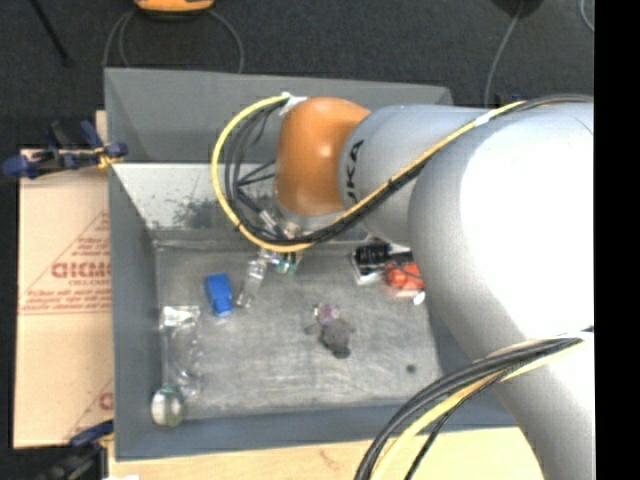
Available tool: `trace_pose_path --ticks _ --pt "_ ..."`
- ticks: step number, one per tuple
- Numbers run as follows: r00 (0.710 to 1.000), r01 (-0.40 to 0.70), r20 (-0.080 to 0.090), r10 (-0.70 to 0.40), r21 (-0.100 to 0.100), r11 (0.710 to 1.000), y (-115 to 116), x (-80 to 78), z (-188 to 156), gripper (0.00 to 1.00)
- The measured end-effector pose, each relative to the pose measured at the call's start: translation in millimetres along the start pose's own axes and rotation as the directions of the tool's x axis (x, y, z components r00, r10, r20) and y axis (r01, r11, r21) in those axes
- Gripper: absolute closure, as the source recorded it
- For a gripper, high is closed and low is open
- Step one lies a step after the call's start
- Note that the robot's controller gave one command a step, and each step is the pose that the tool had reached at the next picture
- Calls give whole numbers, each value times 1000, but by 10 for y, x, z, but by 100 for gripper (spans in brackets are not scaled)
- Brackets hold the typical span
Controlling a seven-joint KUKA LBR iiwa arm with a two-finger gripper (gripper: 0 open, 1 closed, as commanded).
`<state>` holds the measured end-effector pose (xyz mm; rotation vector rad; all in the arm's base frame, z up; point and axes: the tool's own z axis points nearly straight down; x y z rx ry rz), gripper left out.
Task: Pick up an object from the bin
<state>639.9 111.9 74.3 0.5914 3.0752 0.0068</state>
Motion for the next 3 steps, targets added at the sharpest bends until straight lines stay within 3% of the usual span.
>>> trace_pose_path --ticks 1,2,3 --pt "992 125 -8 -125 3 992 372 713 -111 0" --pt "993 121 -8 -121 3 993 360 702 -108 100" --pt "990 142 0 -142 -2 990 409 641 -1418 100"
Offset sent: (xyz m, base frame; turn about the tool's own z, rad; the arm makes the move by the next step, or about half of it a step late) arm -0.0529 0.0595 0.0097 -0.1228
